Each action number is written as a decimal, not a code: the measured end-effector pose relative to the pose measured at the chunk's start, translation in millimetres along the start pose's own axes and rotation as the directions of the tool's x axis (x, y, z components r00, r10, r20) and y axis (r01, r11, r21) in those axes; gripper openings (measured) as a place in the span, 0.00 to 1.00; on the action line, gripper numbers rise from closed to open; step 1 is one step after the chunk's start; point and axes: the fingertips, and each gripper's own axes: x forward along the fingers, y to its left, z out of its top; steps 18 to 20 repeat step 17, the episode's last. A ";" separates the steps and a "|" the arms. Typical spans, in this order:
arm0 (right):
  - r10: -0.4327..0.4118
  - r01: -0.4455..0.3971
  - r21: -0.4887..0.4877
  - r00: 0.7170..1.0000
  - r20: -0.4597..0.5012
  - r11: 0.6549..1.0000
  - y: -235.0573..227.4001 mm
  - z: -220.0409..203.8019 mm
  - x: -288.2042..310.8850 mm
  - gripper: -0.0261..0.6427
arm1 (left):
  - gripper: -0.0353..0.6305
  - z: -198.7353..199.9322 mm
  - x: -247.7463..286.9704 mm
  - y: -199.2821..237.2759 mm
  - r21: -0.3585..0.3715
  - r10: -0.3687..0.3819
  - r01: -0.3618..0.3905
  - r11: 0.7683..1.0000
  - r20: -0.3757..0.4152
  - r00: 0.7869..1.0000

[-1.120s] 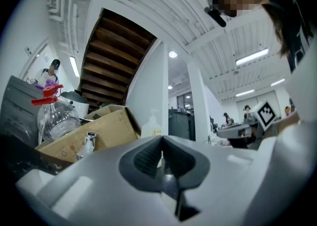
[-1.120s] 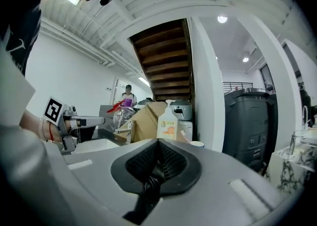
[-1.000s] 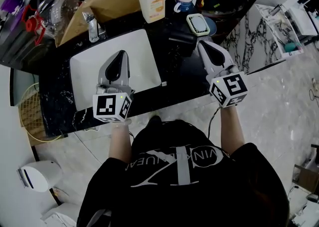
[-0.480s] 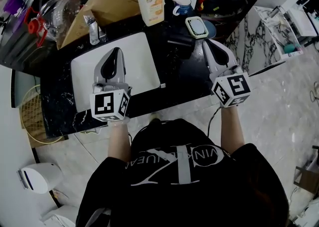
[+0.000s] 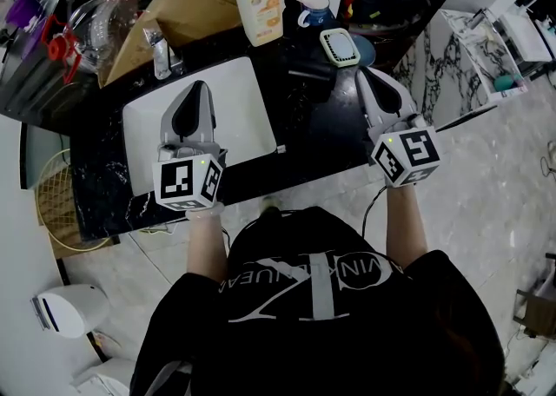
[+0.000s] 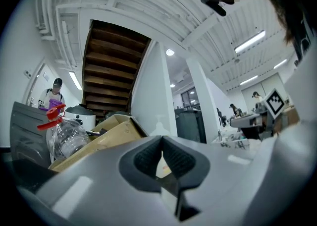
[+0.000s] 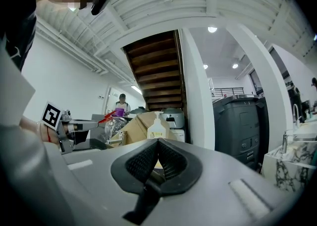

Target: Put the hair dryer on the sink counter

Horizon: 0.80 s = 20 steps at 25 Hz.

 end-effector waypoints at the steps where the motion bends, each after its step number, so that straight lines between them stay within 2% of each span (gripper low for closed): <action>1: 0.001 -0.001 0.004 1.000 -0.002 1.000 -0.4 -0.8 -0.2 0.04 | 0.05 -1.4 0.0 -0.5 -0.015 0.001 -0.001 1.000 -0.001 1.000; 3: 0.005 -0.005 0.009 1.000 -0.004 1.000 -0.7 -2.3 -0.8 0.04 | 0.05 -4.0 -0.8 -0.9 -0.033 0.006 -0.006 0.999 -0.002 1.000; 20: 0.015 -0.014 0.006 1.000 -0.015 1.000 0.1 -9.9 -0.9 0.04 | 0.05 -11.6 -2.8 0.2 -0.029 0.016 -0.017 0.999 -0.027 0.999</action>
